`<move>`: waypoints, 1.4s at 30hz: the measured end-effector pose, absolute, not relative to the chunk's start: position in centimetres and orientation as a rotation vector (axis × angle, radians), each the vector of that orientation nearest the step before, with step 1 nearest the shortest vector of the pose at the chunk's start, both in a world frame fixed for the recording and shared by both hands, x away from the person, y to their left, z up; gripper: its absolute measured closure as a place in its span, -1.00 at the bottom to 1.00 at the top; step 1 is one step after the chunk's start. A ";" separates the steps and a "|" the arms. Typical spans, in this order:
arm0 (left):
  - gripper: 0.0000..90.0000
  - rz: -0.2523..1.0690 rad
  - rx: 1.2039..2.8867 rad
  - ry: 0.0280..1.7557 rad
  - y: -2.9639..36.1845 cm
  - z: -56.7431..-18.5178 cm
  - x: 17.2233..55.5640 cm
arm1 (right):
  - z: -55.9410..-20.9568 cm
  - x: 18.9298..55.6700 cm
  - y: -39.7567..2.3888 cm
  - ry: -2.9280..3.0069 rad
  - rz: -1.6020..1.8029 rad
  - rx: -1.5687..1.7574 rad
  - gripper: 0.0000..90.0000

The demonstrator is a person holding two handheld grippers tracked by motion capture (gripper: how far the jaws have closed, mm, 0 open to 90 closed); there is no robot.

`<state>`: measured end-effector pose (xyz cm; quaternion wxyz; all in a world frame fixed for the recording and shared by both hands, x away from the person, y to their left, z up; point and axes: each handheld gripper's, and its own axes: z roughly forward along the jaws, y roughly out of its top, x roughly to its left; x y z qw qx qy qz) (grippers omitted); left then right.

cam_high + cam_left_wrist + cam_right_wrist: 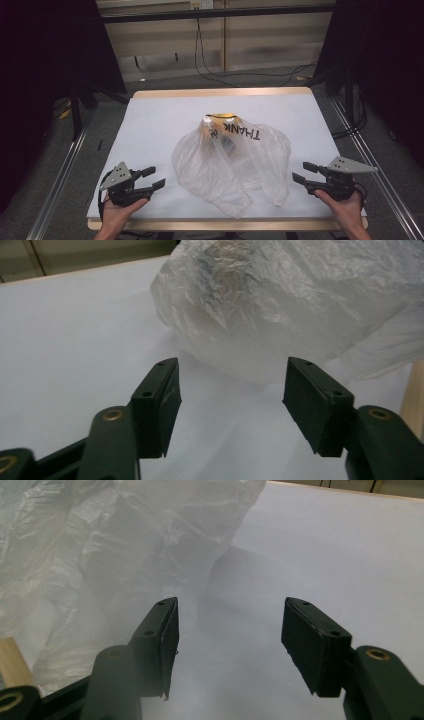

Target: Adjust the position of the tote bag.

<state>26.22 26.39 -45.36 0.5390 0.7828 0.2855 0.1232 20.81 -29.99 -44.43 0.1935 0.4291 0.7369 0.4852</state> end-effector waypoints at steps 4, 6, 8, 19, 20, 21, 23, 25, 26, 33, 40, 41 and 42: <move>0.03 0.268 1.901 0.653 25.7 -45.3 25.9 | -44.2 20.6 -29.8 2.082 1.387 1.177 -0.01; 0.04 0.260 1.905 0.651 25.6 -45.2 25.8 | -44.2 20.5 -29.8 2.083 1.391 1.172 0.01; 0.09 0.253 1.900 0.640 25.3 -45.2 25.5 | -44.0 20.3 -29.7 2.101 1.399 1.160 0.05; 0.32 0.213 1.927 0.553 24.0 -44.6 24.4 | -42.9 19.2 -29.1 2.156 1.445 1.077 0.29; 0.35 0.210 1.928 0.546 23.8 -44.5 24.3 | -42.6 19.0 -28.9 2.157 1.448 1.063 0.32; 0.37 0.199 1.918 0.539 23.5 -44.5 24.3 | -42.4 18.9 -28.8 2.157 1.465 1.056 0.35; 0.45 0.197 1.929 0.510 23.0 -44.2 24.2 | -42.2 18.6 -28.5 2.168 1.475 1.043 0.40; 0.49 0.189 1.933 0.486 22.4 -43.9 24.0 | -42.2 18.4 -28.1 2.180 1.489 1.029 0.42; 0.52 0.182 1.927 0.465 22.0 -43.6 23.8 | -42.1 18.0 -27.6 2.193 1.485 1.012 0.41; 0.53 0.139 1.923 0.378 19.8 -42.4 22.8 | -42.0 17.1 -27.1 2.199 1.494 0.978 0.46; 0.52 0.107 1.915 0.306 17.9 -41.2 22.1 | -42.0 17.6 -26.1 2.252 1.493 0.955 0.58; 0.52 0.098 1.919 0.293 17.5 -41.2 22.1 | -42.1 17.7 -26.0 2.260 1.482 0.956 0.58; 0.51 0.091 1.928 0.278 16.9 -41.1 22.2 | -42.3 18.0 -25.9 2.269 1.478 0.955 0.59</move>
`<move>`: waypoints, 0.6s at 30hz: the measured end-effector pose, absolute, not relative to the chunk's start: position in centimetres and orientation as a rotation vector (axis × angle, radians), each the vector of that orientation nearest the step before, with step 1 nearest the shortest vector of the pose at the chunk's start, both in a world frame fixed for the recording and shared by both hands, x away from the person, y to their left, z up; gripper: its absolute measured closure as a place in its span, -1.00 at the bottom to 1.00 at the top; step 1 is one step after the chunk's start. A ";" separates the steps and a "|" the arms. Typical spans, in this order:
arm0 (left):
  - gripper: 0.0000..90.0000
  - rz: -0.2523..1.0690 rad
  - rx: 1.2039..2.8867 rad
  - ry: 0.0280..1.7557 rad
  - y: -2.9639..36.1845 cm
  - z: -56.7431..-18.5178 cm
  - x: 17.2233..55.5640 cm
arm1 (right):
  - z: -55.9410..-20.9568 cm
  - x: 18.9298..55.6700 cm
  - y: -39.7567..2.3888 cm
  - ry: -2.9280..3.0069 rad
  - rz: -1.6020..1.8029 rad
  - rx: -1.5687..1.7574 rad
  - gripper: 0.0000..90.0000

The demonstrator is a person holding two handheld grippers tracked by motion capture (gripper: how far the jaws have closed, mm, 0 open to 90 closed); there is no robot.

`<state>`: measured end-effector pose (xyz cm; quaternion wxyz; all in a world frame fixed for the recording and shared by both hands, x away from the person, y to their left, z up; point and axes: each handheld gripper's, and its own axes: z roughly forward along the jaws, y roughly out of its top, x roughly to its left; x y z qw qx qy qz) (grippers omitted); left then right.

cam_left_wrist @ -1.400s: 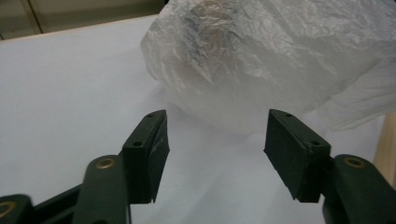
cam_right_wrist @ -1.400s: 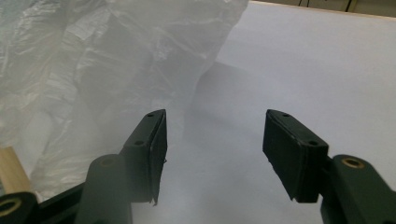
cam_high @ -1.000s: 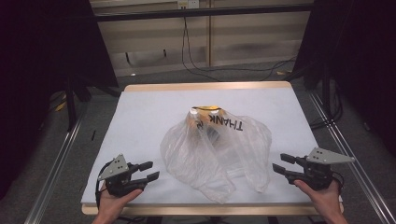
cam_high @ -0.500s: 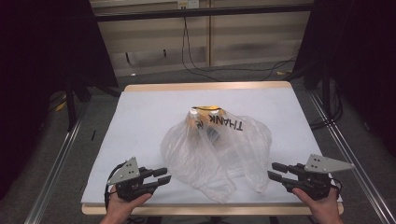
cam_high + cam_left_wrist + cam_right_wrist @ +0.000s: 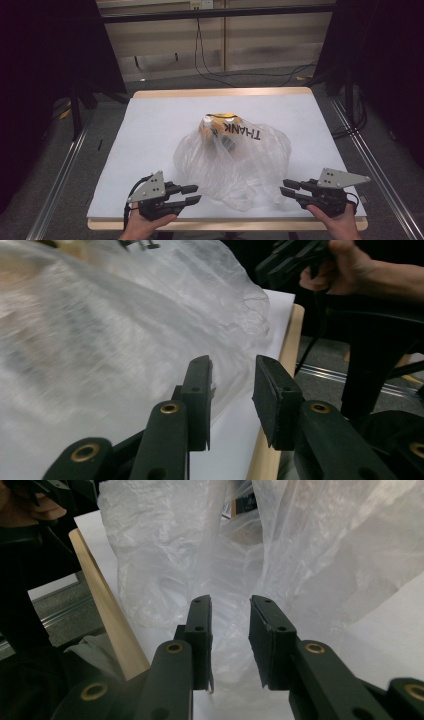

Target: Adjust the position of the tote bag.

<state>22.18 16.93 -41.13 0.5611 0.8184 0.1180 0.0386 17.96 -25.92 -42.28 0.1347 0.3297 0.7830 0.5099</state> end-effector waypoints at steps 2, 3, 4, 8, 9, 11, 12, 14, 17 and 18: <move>0.51 0.075 1.942 0.249 15.5 -41.1 22.4 | -42.7 18.3 -25.8 2.291 1.448 0.966 0.59; 0.48 0.056 1.940 0.242 14.7 -41.1 22.4 | -43.1 18.7 -25.8 2.317 1.427 0.966 0.59; 0.46 0.048 1.960 0.194 13.2 -40.9 22.5 | -43.4 18.8 -25.8 2.327 1.415 0.975 0.58; 0.37 0.022 1.976 0.134 10.8 -40.7 22.5 | -44.2 19.5 -25.7 2.364 1.371 0.982 0.55; 0.35 0.012 1.988 0.116 10.1 -40.7 22.5 | -44.3 19.6 -25.7 2.374 1.361 0.989 0.54; 0.34 -0.013 2.007 0.094 8.7 -41.0 22.8 | -44.7 20.0 -25.5 2.392 1.343 0.983 0.48; 0.31 -0.014 2.019 0.098 8.2 -41.2 22.9 | -44.8 20.1 -25.4 2.400 1.336 0.979 0.46; 0.28 -0.016 2.029 0.095 7.4 -41.8 23.1 | -45.0 20.3 -25.2 2.414 1.318 0.978 0.44; 0.24 -0.024 2.058 0.087 6.6 -42.6 23.5 | -45.4 20.6 -25.1 2.436 1.294 0.967 0.43; 0.21 -0.025 2.065 0.085 6.4 -42.8 23.5 | -45.7 20.9 -25.0 2.456 1.279 0.968 0.43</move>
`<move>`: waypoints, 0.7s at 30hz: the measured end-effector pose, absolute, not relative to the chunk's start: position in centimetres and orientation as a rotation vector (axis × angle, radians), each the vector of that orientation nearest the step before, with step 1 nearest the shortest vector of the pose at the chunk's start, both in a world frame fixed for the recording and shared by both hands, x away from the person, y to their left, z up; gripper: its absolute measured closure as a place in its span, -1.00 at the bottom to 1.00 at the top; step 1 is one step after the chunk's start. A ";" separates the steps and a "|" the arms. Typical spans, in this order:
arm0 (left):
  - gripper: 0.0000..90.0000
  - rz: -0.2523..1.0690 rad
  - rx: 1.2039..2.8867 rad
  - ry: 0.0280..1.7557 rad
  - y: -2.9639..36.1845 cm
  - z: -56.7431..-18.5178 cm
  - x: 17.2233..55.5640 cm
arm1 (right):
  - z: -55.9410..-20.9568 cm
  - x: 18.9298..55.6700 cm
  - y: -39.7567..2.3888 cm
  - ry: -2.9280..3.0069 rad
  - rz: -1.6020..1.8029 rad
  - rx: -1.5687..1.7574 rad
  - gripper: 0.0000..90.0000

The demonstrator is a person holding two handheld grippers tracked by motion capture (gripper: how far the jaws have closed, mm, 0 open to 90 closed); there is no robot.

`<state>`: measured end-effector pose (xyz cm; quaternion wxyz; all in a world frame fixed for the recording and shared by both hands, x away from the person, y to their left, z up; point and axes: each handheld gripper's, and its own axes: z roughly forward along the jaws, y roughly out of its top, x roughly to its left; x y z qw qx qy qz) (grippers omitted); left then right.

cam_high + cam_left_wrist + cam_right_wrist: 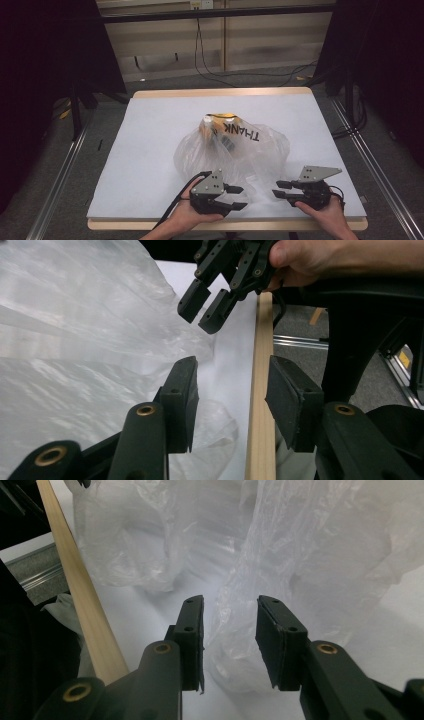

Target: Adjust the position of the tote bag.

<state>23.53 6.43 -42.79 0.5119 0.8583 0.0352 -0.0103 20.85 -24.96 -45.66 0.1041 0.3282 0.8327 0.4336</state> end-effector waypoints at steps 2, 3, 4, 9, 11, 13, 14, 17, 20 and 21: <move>0.20 -0.017 2.084 0.087 6.2 -43.3 23.6 | -45.9 21.0 -24.9 2.465 1.266 0.965 0.41; 0.20 -0.010 2.092 0.090 6.0 -43.6 23.7 | -46.4 21.2 -24.8 2.493 1.235 0.971 0.41; 0.20 -0.009 2.104 0.099 5.9 -43.9 23.8 | -46.4 21.2 -24.8 2.493 1.235 0.971 0.41; 0.22 0.022 2.174 0.107 5.4 -45.2 24.0 | -47.0 21.5 -24.6 2.525 1.185 0.972 0.38; 0.22 0.014 2.193 0.113 5.2 -45.7 24.2 | -47.0 21.5 -24.6 2.530 1.181 0.976 0.38; 0.22 0.027 2.219 0.113 4.9 -46.1 24.2 | -47.2 21.5 -24.5 2.530 1.145 0.985 0.39; 0.22 0.033 2.231 0.109 4.9 -46.2 24.2 | -47.3 21.6 -24.4 2.539 1.134 0.982 0.39; 0.22 0.033 2.243 0.104 4.8 -46.7 24.4 | -47.5 21.7 -24.2 2.551 1.134 0.979 0.38; 0.22 0.023 2.277 0.090 4.7 -47.3 24.5 | -47.7 21.7 -24.0 2.572 1.112 0.971 0.38; 0.19 0.019 2.275 0.090 4.7 -47.3 24.5 | -47.8 21.7 -23.8 2.577 1.103 0.969 0.38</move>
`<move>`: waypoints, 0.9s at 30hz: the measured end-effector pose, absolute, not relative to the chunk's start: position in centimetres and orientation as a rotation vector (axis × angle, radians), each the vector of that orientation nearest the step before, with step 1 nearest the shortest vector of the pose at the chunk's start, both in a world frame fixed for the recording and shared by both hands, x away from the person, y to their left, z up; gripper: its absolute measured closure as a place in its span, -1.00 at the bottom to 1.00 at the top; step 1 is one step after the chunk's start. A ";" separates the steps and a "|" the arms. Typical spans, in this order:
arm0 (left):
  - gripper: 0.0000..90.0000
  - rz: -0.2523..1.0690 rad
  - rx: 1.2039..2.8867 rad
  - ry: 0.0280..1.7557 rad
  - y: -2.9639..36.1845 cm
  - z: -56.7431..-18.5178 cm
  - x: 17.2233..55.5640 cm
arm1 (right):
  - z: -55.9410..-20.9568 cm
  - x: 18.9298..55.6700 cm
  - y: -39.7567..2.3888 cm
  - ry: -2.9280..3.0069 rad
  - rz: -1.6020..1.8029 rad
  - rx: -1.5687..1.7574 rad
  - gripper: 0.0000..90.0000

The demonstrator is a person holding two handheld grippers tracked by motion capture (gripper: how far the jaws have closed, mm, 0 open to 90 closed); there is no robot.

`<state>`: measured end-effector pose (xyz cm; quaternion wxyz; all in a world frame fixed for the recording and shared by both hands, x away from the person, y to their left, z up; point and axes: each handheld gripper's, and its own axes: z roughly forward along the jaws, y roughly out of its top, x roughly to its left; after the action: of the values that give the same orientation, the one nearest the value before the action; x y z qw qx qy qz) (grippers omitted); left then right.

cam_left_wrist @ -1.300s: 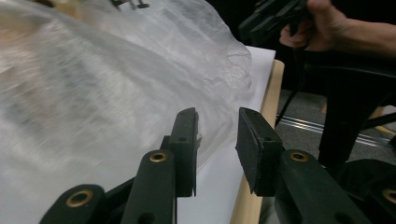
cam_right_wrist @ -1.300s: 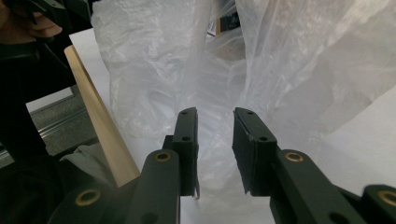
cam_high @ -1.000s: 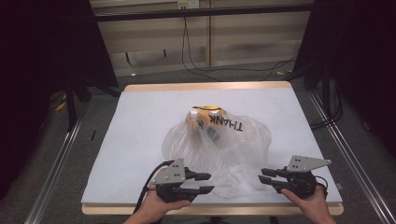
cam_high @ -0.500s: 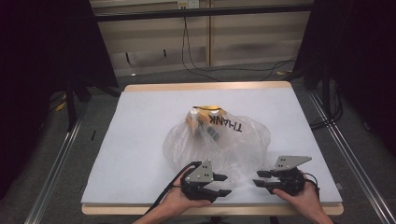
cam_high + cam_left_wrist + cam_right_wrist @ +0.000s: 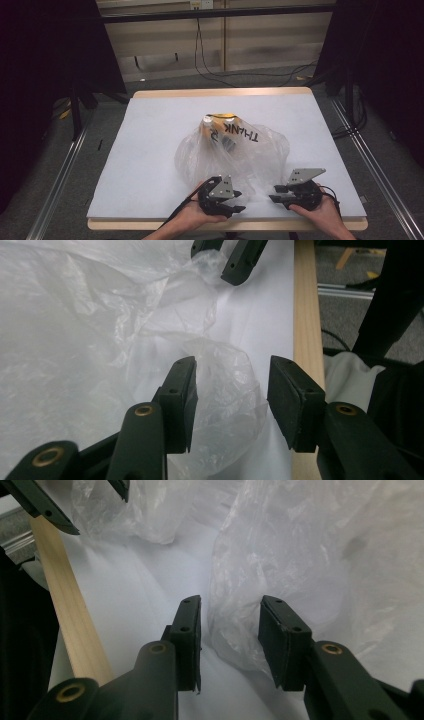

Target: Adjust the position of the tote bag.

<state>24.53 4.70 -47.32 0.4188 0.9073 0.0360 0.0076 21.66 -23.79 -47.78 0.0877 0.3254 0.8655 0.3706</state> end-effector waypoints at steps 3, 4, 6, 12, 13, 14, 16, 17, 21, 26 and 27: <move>0.18 0.031 2.291 0.097 4.7 -47.4 24.7 | -47.8 21.7 -23.7 2.573 1.100 0.956 0.40; 0.19 0.038 2.315 0.102 4.7 -47.5 24.8 | -47.8 21.6 -23.7 2.570 1.095 0.951 0.42; 0.23 0.015 2.312 0.121 4.7 -48.1 25.0 | -47.8 21.6 -23.6 2.553 1.077 0.957 0.54; 0.68 -0.004 2.304 0.152 5.0 -48.1 25.4 | -47.8 21.6 -23.6 2.557 1.079 0.965 0.80; 0.77 -0.002 2.302 0.155 5.1 -48.1 25.5 | -47.8 21.6 -23.6 2.565 1.085 0.965 0.85; 0.85 -0.002 2.302 0.155 5.1 -48.1 25.5 | -47.8 21.6 -23.6 2.565 1.085 0.965 0.85; 0.95 -0.030 2.306 0.158 5.1 -48.1 25.6 | -47.8 21.7 -23.6 2.571 1.095 0.961 0.91; 0.97 -0.036 2.300 0.158 5.1 -48.1 25.6 | -47.8 21.7 -23.6 2.572 1.096 0.962 0.92; 1.00 -0.059 2.295 0.137 5.2 -48.0 25.6 | -47.6 21.5 -23.7 2.561 1.114 0.943 0.96; 1.00 -0.077 2.270 0.110 5.4 -47.6 25.2 | -47.0 21.1 -24.1 2.511 1.164 0.936 0.99; 1.00 -0.078 2.269 0.111 5.5 -47.4 25.1 | -47.0 21.1 -24.1 2.506 1.171 0.944 0.99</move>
<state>25.14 5.48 -47.44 0.4207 0.9056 0.0445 -0.0311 21.10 -24.14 -47.00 0.1092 0.3211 0.8523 0.3981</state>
